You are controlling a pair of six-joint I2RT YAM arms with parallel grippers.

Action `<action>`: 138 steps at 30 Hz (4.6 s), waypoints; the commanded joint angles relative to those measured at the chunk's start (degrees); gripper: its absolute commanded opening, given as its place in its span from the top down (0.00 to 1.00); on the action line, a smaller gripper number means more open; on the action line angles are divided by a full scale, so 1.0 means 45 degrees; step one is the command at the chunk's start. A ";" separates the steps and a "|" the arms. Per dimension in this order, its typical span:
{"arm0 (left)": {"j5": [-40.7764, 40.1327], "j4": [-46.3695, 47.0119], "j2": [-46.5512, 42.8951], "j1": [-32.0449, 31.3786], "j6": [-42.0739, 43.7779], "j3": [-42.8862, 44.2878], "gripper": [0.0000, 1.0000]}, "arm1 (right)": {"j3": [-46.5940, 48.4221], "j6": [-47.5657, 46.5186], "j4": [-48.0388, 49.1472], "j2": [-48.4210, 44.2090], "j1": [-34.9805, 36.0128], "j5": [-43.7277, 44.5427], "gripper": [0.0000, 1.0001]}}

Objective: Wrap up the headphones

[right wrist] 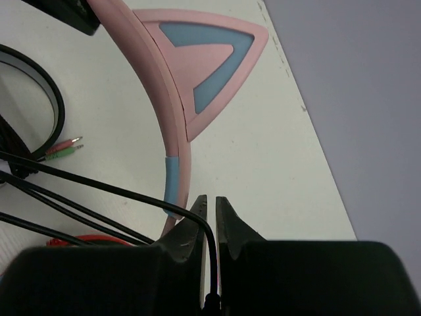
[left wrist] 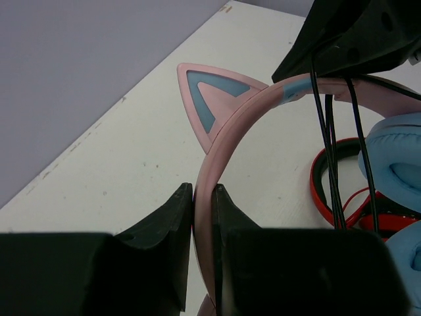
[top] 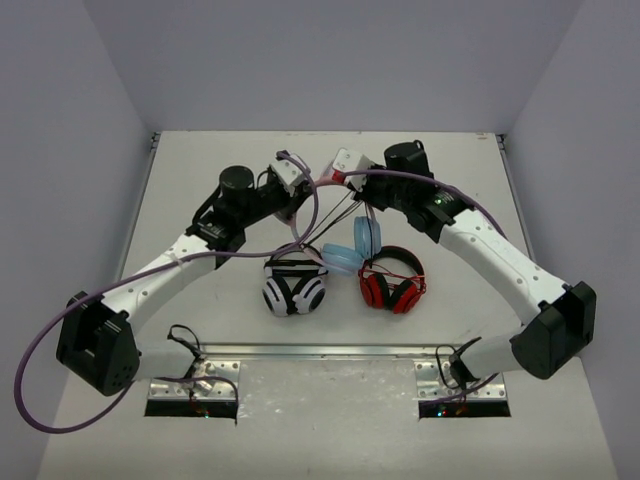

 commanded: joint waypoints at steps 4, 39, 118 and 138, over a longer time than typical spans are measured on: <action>0.0831 0.0439 -0.0415 0.0583 -0.0490 0.0379 1.00 | -0.0448 0.1255 0.2145 -0.0420 -0.1374 0.0528 0.86; 0.4425 -0.2311 0.4226 0.1562 -0.1196 0.5864 1.00 | 0.1306 1.2602 -0.1132 0.1613 -0.6278 0.0268 0.01; -0.7997 -0.3508 0.9333 0.0117 -0.8927 0.9074 0.08 | -0.4941 1.3407 -0.3928 -1.0752 -0.6317 -0.5021 0.01; -1.4301 -0.8463 -0.6322 -0.1055 -0.9770 0.0303 0.00 | -0.5272 1.1083 -0.5902 -1.2140 -0.6317 0.0391 0.01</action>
